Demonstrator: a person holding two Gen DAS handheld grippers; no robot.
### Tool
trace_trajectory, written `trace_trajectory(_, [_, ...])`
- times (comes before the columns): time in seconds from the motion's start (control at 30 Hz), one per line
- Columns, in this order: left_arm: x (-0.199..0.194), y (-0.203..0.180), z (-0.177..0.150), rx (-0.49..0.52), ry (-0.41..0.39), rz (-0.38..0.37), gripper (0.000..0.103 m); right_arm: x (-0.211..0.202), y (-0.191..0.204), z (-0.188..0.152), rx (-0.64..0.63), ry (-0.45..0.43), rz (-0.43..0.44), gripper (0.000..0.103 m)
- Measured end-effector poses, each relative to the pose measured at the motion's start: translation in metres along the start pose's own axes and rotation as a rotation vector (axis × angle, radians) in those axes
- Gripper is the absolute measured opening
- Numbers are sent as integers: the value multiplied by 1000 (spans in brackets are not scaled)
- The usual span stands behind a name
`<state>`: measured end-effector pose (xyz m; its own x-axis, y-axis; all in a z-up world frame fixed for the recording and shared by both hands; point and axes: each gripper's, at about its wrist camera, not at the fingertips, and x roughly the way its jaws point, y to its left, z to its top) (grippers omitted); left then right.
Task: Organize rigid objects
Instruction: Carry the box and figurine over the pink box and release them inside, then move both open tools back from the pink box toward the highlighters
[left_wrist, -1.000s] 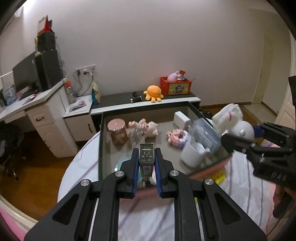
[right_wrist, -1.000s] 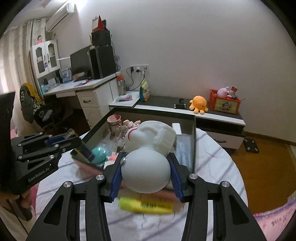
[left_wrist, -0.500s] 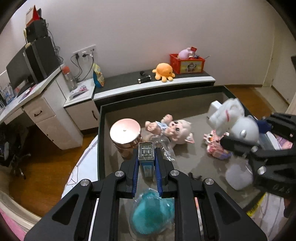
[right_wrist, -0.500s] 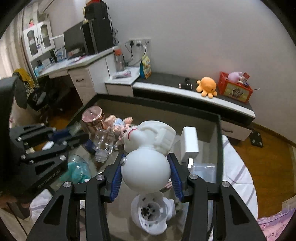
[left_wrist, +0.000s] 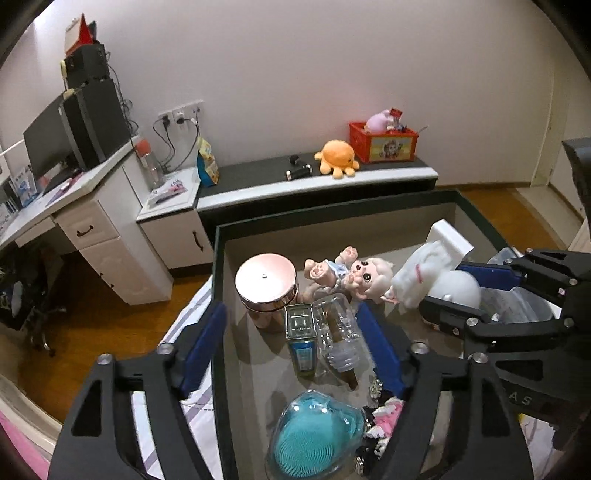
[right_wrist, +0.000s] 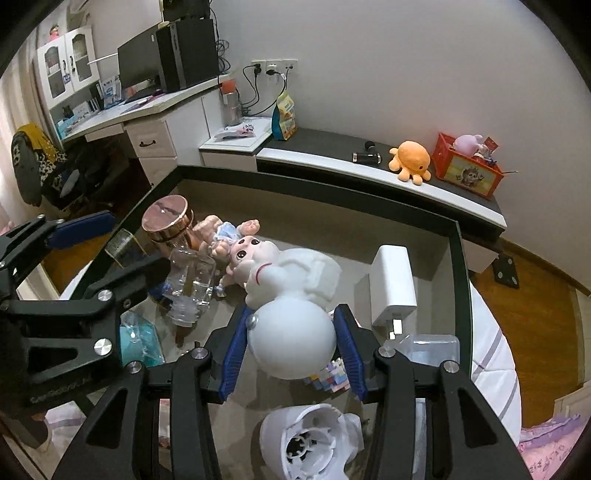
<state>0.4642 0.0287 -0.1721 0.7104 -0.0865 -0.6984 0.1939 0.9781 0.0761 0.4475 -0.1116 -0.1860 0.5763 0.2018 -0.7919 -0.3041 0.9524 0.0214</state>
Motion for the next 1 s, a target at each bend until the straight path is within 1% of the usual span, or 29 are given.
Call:
trace_trajectory(0.07, [-8, 6, -2, -18, -13, -2, 84, -6, 1, 0, 2, -17, -12, 53])
trace_trajectory(0.13, [-19, 9, -4, -33, -34, -10, 88, -14, 2, 0, 8, -36, -8, 60])
trace_trajectory(0.2, [-32, 11, -6, -50, -53, 4, 97, -24, 3, 0, 14, -58, -9, 64])
trace_trajectory(0.27, [-47, 13, -9, -57, -81, 10, 98, -37, 5, -2, 18, -85, -19, 72])
trace_trajectory(0.3, [-57, 14, -12, -61, -95, 9, 100, -45, 7, -4, 16, -100, -29, 79])
trace_trajectory(0.33, [-65, 14, -13, -66, -108, 15, 102, -53, 9, -7, 17, -120, -34, 81])
trace_trajectory(0.47, [-107, 10, -28, -63, -179, 51, 103, -92, 14, -22, 39, -198, -18, 82])
trace_trajectory(0.53, [-134, 5, -40, -68, -223, 59, 103, -115, 18, -33, 38, -239, -34, 84])
trace_trajectory(0.7, [-189, -9, -67, -43, -311, 94, 103, -173, 27, -69, 50, -345, -39, 85])
trace_trajectory(0.77, [-211, -17, -79, -49, -341, 112, 103, -193, 29, -82, 54, -377, -49, 86])
trace_trajectory(0.8, [-222, -21, -86, -50, -358, 113, 103, -204, 31, -90, 58, -396, -56, 87])
trace_trajectory(0.87, [-247, -27, -101, -57, -402, 122, 103, -226, 36, -106, 60, -441, -66, 103])
trace_trajectory(0.93, [-267, -34, -114, -66, -443, 111, 103, -247, 40, -124, 59, -501, -88, 103])
trace_trajectory(1.0, [-284, -40, -127, -74, -471, 100, 103, -263, 45, -140, 64, -540, -100, 103])
